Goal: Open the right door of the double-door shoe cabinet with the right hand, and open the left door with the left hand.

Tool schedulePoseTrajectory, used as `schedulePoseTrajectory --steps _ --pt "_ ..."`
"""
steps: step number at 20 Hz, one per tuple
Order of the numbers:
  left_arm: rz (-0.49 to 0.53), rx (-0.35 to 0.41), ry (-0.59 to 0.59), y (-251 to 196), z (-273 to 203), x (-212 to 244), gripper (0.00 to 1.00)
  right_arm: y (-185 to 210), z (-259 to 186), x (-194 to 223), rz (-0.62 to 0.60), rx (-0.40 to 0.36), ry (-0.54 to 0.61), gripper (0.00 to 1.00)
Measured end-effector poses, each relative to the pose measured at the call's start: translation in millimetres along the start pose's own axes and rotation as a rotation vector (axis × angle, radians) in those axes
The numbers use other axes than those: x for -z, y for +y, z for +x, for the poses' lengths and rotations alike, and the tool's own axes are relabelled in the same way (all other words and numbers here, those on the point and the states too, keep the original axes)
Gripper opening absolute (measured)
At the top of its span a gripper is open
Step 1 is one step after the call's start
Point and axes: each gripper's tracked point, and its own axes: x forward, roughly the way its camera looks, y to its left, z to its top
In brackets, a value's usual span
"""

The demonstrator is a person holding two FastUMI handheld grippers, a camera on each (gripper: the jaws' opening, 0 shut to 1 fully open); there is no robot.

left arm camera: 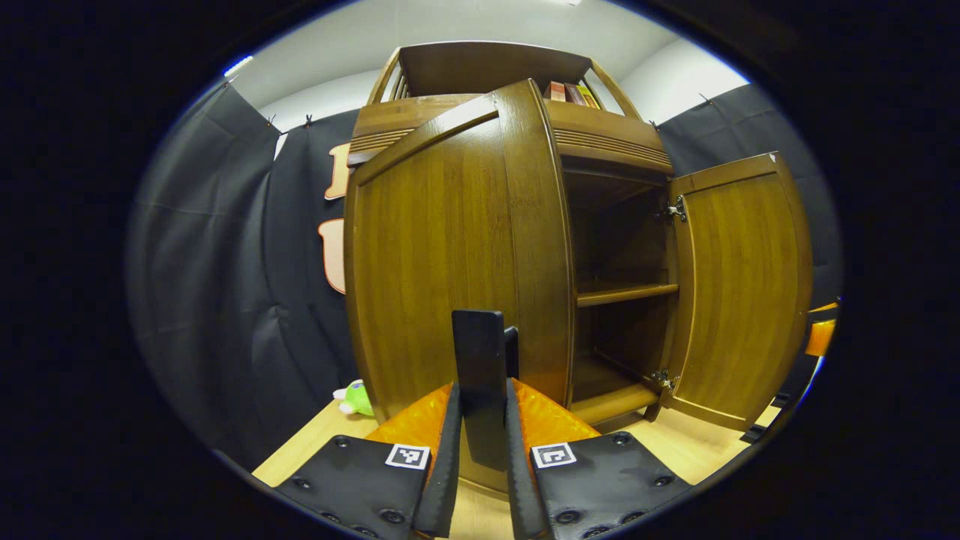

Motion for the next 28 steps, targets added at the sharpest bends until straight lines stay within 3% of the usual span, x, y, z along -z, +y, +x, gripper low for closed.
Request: schedulePoseTrajectory --steps 6,9,14,15,18,20,24,25,26,28 --pt "-0.009 -0.056 0.000 44.7 -39.8 0.9 0.36 27.2 2.3 -7.5 -0.014 -0.002 -0.008 0.86" --pt "-0.027 -0.064 0.009 64.7 -47.5 4.9 0.25 38.8 5.7 -5.9 -0.022 -0.001 -0.008 0.86" --pt "-0.023 -0.132 0.018 121.7 -64.6 9.2 0.25 56.7 10.0 -4.1 -0.042 0.009 -0.011 0.86" --pt "-0.021 -0.136 0.019 130.3 -67.0 9.8 0.19 60.5 10.8 -3.7 -0.041 0.010 -0.012 0.86" --pt "-0.047 -0.092 0.010 159.7 -67.6 12.9 0.05 71.3 13.9 -3.5 -0.047 0.017 -0.016 0.86" --pt "-0.048 -0.041 -0.004 172.5 -67.6 13.2 0.09 69.8 20.8 3.5 -0.057 0.024 -0.018 0.86" --pt "-0.056 0.059 -0.026 201.2 -63.0 14.1 0.09 80.0 14.1 1.7 -0.056 0.032 -0.017 0.86" --pt "-0.058 0.087 -0.023 204.3 -62.2 15.9 0.02 81.3 12.0 0.8 -0.055 0.038 -0.020 0.86" --pt "-0.049 0.103 -0.027 208.5 -61.6 15.9 0.02 81.6 10.2 1.7 -0.052 0.045 -0.022 0.86" --pt "-0.030 0.160 -0.025 203.7 -56.7 17.6 0.16 79.3 8.4 5.6 -0.055 0.073 -0.009 0.86"
